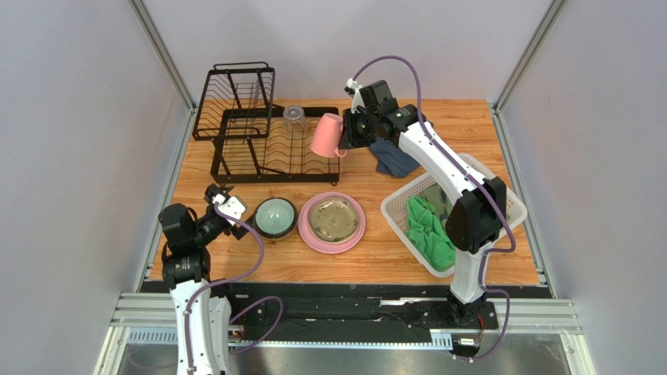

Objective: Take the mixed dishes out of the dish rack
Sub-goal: Pick up the cup from the dish rack, then place the cup at the center of the board.

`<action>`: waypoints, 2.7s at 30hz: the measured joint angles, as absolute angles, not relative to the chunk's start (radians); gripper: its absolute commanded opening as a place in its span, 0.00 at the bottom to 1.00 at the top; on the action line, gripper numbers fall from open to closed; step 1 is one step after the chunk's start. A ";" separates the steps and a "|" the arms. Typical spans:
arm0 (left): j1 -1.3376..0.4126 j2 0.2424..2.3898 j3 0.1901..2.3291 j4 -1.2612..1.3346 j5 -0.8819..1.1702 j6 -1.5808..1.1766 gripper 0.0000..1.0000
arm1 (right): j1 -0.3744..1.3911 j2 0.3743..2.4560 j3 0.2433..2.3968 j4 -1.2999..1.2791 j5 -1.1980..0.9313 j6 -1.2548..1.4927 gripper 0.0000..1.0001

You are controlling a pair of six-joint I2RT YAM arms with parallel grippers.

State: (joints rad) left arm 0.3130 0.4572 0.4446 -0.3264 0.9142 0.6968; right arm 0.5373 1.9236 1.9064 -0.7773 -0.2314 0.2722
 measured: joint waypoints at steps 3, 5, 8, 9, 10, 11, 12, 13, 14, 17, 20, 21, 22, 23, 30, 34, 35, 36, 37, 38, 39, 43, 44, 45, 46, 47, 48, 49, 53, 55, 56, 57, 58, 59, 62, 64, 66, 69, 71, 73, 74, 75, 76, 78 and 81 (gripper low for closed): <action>0.287 0.461 0.446 -0.296 0.897 0.677 0.94 | 0.540 1.885 1.855 -0.773 -0.288 0.281 0.00; 0.259 0.469 0.452 -0.287 0.860 0.656 0.93 | 0.541 1.868 1.838 -0.772 -0.313 0.286 0.00; 0.181 0.496 0.484 -0.286 0.778 0.625 0.93 | 0.542 1.850 1.827 -0.765 -0.344 0.290 0.00; 0.161 0.500 0.492 -0.284 0.761 0.618 0.93 | 0.542 1.846 1.826 -0.762 -0.353 0.292 0.00; 0.137 0.500 0.497 -0.279 0.741 0.606 0.93 | 0.542 1.844 1.825 -0.759 -0.361 0.294 0.00; 0.120 0.501 0.500 -0.272 0.728 0.596 0.93 | 0.542 1.842 1.822 -0.755 -0.367 0.296 0.00; 0.105 0.501 0.501 -0.264 0.718 0.586 0.93 | 0.542 1.839 1.814 -0.747 -0.374 0.299 0.00; 0.092 0.502 0.501 -0.258 0.706 0.577 0.93 | 0.542 1.837 1.809 -0.744 -0.380 0.301 0.00; 0.078 0.505 0.501 -0.251 0.693 0.570 0.93 | 0.542 1.833 1.800 -0.740 -0.388 0.304 0.00; 0.033 0.516 0.501 -0.231 0.649 0.563 0.93 | 0.542 1.824 1.774 -0.735 -0.414 0.315 0.00; -0.039 0.526 0.492 -0.183 0.604 0.563 0.93 | 0.542 1.814 1.740 -0.714 -0.453 0.333 0.00; -0.070 0.530 0.482 -0.155 0.590 0.563 0.93 | 0.542 1.810 1.726 -0.706 -0.468 0.342 0.00; -0.084 0.533 0.477 -0.141 0.582 0.563 0.93 | 0.542 1.806 1.714 -0.698 -0.481 0.348 0.00; -0.104 0.540 0.466 -0.112 0.572 0.563 0.93 | 0.542 1.801 1.698 -0.684 -0.498 0.355 0.00; -0.287 0.610 0.406 0.055 0.448 0.583 0.92 | 0.542 1.771 1.602 -0.600 -0.616 0.406 0.00; -0.409 0.641 0.368 0.154 0.363 0.610 0.91 | 0.542 1.761 1.565 -0.556 -0.667 0.429 0.00; -0.433 0.651 0.360 0.179 0.344 0.617 0.90 | 0.542 1.758 1.557 -0.546 -0.678 0.434 0.00; -0.453 0.661 0.355 0.202 0.327 0.622 0.89 | 0.542 1.753 1.544 -0.533 -0.692 0.440 0.00; -0.467 0.670 0.351 0.224 0.311 0.628 0.89 | 0.542 1.749 1.533 -0.523 -0.704 0.445 0.00; -0.482 0.680 0.350 0.247 0.294 0.635 0.87 | 0.542 1.744 1.522 -0.512 -0.717 0.451 0.00; -0.490 0.689 0.350 0.267 0.282 0.638 0.86 | 0.542 1.740 1.515 -0.506 -0.727 0.454 0.00; -0.504 0.709 0.350 0.345 0.252 0.650 0.81 | 0.542 1.729 1.489 -0.476 -0.770 0.469 0.00; -0.505 0.713 0.350 0.365 0.250 0.653 0.80 | 0.542 1.728 1.485 -0.469 -0.780 0.474 0.00; -0.505 0.716 0.350 0.379 0.249 0.655 0.79 | 0.542 1.727 1.484 -0.465 -0.789 0.477 0.00; -0.506 0.722 0.350 0.396 0.249 0.656 0.78 | 0.542 1.727 1.480 -0.453 -0.797 0.481 0.00; -0.506 0.727 0.350 0.409 0.249 0.656 0.77 | 0.542 1.726 1.477 -0.445 -0.806 0.486 0.00; -0.507 0.735 0.350 0.421 0.249 0.657 0.76 | 0.542 1.726 1.473 -0.436 -0.817 0.491 0.00; -0.509 0.743 0.350 0.433 0.250 0.658 0.76 | 0.542 1.726 1.471 -0.430 -0.826 0.496 0.00; -0.511 0.773 0.350 0.471 0.253 0.659 0.70 | 0.545 1.726 1.470 -0.407 -0.857 0.511 0.00; -0.511 0.784 0.350 0.494 0.253 0.659 0.68 | 0.549 1.726 1.470 -0.393 -0.873 0.517 0.00; -0.511 0.787 0.350 0.507 0.253 0.659 0.66 | 0.552 1.726 1.470 -0.388 -0.882 0.520 0.00; -0.511 0.788 0.350 0.516 0.254 0.658 0.65 | 0.555 1.726 1.470 -0.382 -0.891 0.521 0.00; -0.511 0.788 0.350 0.523 0.254 0.657 0.64 | 0.559 1.726 1.470 -0.378 -0.897 0.524 0.00; -0.511 0.787 0.350 0.532 0.255 0.657 0.64 | 0.563 1.726 1.470 -0.376 -0.904 0.525 0.00; -0.511 0.783 0.350 0.554 0.255 0.657 0.63 | 0.572 1.726 1.469 -0.368 -0.924 0.527 0.00; -0.511 0.776 0.350 0.564 0.257 0.656 0.62 | 0.576 1.726 1.468 -0.363 -0.936 0.527 0.00; -0.512 0.770 0.350 0.569 0.257 0.656 0.60 | 0.580 1.726 1.468 -0.357 -0.943 0.527 0.00; -0.512 0.763 0.350 0.577 0.255 0.656 0.55 | 0.587 1.726 1.468 -0.354 -0.953 0.527 0.00; -0.511 0.758 0.350 0.582 0.251 0.656 0.47 | 0.591 1.726 1.468 -0.354 -0.957 0.527 0.00; -0.510 0.752 0.350 0.588 0.248 0.656 0.36 | 0.594 1.726 1.468 -0.354 -0.963 0.531 0.00; -0.510 0.749 0.350 0.589 0.245 0.658 0.33 | 0.594 1.726 1.468 -0.354 -0.968 0.536 0.00; -0.510 0.746 0.350 0.593 0.241 0.662 0.28 | 0.594 1.726 1.468 -0.355 -0.974 0.543 0.00; -0.509 0.746 0.350 0.603 0.238 0.662 0.20 | 0.595 1.726 1.467 -0.357 -0.980 0.553 0.00; -0.510 0.746 0.350 0.622 0.226 0.663 0.14 | 0.605 1.728 1.465 -0.359 -0.979 0.570 0.00; -0.510 0.746 0.350 0.657 0.215 0.669 0.05 | 0.623 1.732 1.461 -0.360 -0.976 0.595 0.01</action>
State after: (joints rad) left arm -0.5098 0.7456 0.3500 0.6567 0.2150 0.6689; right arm 0.6231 1.7321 1.4612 -0.3595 -0.9760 0.5949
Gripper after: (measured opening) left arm 0.165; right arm 0.192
